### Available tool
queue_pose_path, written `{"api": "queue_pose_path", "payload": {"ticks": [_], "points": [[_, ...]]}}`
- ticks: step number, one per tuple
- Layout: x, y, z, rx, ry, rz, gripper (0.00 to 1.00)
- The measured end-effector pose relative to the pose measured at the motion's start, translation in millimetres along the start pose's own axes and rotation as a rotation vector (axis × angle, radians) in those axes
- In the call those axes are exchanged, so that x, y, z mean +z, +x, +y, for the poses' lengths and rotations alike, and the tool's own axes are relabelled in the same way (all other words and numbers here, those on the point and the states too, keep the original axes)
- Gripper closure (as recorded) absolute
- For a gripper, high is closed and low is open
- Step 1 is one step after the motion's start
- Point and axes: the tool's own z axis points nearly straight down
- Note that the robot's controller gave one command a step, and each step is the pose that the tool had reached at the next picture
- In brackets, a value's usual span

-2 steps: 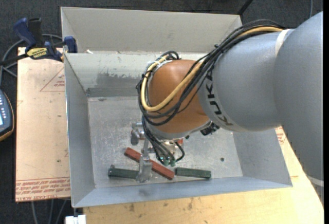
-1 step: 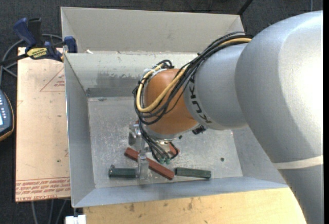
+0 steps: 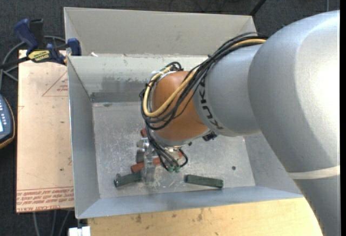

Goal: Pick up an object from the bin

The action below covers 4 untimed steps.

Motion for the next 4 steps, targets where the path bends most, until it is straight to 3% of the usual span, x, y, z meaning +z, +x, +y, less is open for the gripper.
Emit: {"api": "queue_pose_path", "payload": {"ticks": [1,2,3,4], "points": [[-150.7,8.2,-18.9,0.058,-0.003,-0.017,1.0],[-145.9,9.4,-19.0,0.059,-0.001,-0.009,0.0],[-11.2,42.6,-83.8,0.177,0.0,-0.008,0.0],[-13.9,42.3,-81.8,0.172,-0.002,-0.007,1.0]]}}
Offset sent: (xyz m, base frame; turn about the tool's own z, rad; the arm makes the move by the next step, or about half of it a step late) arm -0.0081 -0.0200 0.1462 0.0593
